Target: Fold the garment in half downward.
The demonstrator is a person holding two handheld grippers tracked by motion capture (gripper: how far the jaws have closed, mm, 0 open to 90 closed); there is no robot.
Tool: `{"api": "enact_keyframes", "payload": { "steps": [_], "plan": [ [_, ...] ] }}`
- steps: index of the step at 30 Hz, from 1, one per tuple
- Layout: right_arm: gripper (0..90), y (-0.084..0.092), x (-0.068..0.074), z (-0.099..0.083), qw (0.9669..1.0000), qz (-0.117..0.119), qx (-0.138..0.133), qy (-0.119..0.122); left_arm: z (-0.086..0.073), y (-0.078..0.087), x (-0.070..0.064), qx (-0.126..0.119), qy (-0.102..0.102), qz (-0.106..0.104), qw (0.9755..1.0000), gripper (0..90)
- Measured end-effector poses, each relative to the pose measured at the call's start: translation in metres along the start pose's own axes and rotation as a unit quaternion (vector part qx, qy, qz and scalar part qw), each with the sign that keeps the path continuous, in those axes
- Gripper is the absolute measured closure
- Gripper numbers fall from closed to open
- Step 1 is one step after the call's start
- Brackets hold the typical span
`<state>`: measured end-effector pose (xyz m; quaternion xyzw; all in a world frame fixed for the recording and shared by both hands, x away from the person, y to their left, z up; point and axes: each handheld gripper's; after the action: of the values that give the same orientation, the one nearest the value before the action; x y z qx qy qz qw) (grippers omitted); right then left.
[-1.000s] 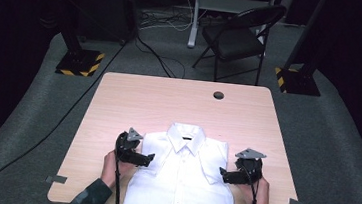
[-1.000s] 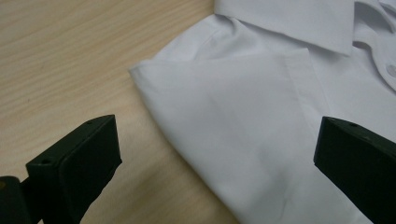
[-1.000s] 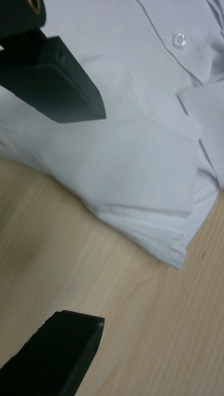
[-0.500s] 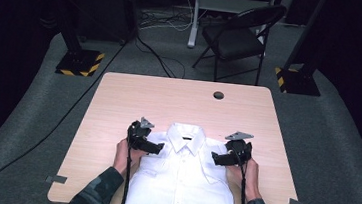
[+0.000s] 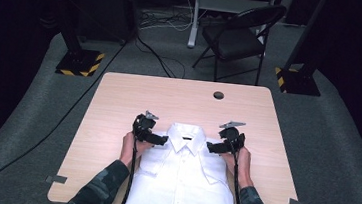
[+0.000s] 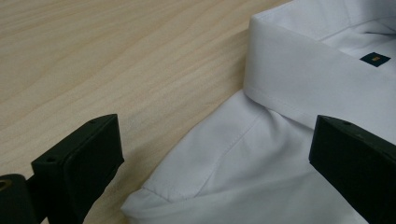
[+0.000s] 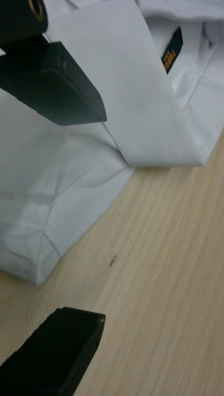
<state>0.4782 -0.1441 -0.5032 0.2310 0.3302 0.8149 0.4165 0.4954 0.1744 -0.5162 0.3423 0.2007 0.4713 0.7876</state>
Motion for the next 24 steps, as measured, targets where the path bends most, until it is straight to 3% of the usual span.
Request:
{"api": "enact_keyframes", "payload": {
  "steps": [3, 7, 9, 13, 16, 24],
  "plan": [
    [9.6, -0.007, -0.003, 0.002, 1.0, -0.006, 0.001, -0.007, 0.001, -0.004, 0.0, 0.005, 0.0, 0.001, 1.0, 5.1],
    [25.9, -0.017, -0.009, 0.002, 0.9997, -0.003, 0.008, -0.023, 0.001, -0.007, -0.001, 0.004, -0.001, 0.007, 1.0, 17.3],
    [27.6, -0.018, -0.009, 0.002, 0.9997, 0.002, 0.008, -0.025, 0.001, -0.006, -0.002, 0.002, -0.006, 0.011, 0.9999, 20.1],
    [43.4, -0.017, -0.004, 0.003, 0.9999, 0.004, 0.011, -0.011, 0.0, -0.005, -0.006, -0.004, -0.032, 0.021, 0.9992, 30.7],
    [54.5, -0.016, 0.001, 0.002, 0.9999, 0.005, 0.011, 0.003, 0.0, -0.003, -0.01, -0.008, -0.043, 0.014, 0.999, 45.9],
    [77.8, -0.014, 0.007, -0.004, 0.9998, 0.021, -0.004, 0.001, -0.001, -0.001, -0.013, -0.009, -0.049, -0.004, 0.9987, 70.6]
  ]
}}
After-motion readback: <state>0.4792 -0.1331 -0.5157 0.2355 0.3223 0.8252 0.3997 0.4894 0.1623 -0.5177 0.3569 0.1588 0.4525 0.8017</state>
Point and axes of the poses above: each handheld gripper's, and its own axes: y roughly backward along the jaws, z roughly out of its top, x roughly to its left, and after that the axes turned 7 degrees about z, right-handed
